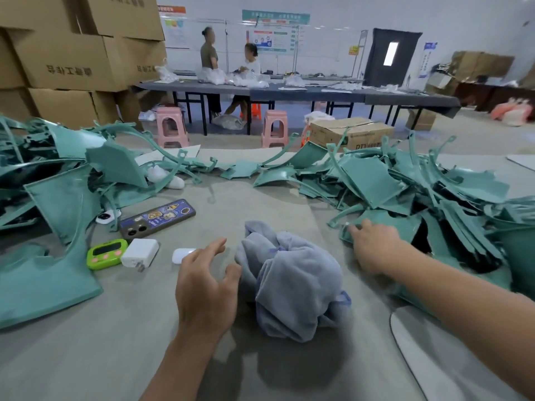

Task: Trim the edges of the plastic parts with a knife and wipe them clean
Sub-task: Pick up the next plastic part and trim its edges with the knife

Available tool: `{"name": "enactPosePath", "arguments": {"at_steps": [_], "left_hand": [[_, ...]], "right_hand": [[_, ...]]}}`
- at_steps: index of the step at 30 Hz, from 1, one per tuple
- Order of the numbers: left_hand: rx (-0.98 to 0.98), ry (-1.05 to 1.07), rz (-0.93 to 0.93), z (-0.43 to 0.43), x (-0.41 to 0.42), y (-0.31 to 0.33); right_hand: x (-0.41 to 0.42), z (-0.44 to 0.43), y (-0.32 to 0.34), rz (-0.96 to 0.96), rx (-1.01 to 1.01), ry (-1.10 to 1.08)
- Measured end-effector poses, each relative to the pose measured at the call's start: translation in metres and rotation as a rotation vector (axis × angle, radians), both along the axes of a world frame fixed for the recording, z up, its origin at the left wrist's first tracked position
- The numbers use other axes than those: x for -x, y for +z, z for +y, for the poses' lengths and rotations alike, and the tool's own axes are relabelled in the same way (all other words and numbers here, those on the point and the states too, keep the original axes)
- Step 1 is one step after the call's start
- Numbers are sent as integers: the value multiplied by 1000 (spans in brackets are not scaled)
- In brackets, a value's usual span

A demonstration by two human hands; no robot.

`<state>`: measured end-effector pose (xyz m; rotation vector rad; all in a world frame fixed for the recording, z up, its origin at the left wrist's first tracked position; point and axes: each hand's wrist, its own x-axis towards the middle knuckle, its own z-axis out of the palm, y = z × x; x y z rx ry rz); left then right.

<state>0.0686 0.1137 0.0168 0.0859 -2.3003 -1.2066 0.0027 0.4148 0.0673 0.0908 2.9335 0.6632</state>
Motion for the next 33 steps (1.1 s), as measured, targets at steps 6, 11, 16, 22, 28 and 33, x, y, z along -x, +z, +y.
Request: {"name": "enactPosePath", "arguments": {"at_steps": [6, 11, 16, 22, 28, 33], "left_hand": [[26, -12, -31, 3, 1, 1], [19, -12, -33, 2, 1, 0], [62, -133, -41, 7, 4, -3], [87, -310, -69, 12, 1, -5], [-116, -189, 24, 6, -4, 4], [-708, -373, -69, 8, 0, 12]], "right_hand": [[13, 12, -11, 183, -66, 151], [15, -6, 19, 373, -5, 195], [-11, -46, 88, 854, 244, 262], [-49, -81, 122, 1094, 815, 350], [-46, -122, 72, 921, 1999, 14], [-46, -154, 16, 319, 2514, -320]]}}
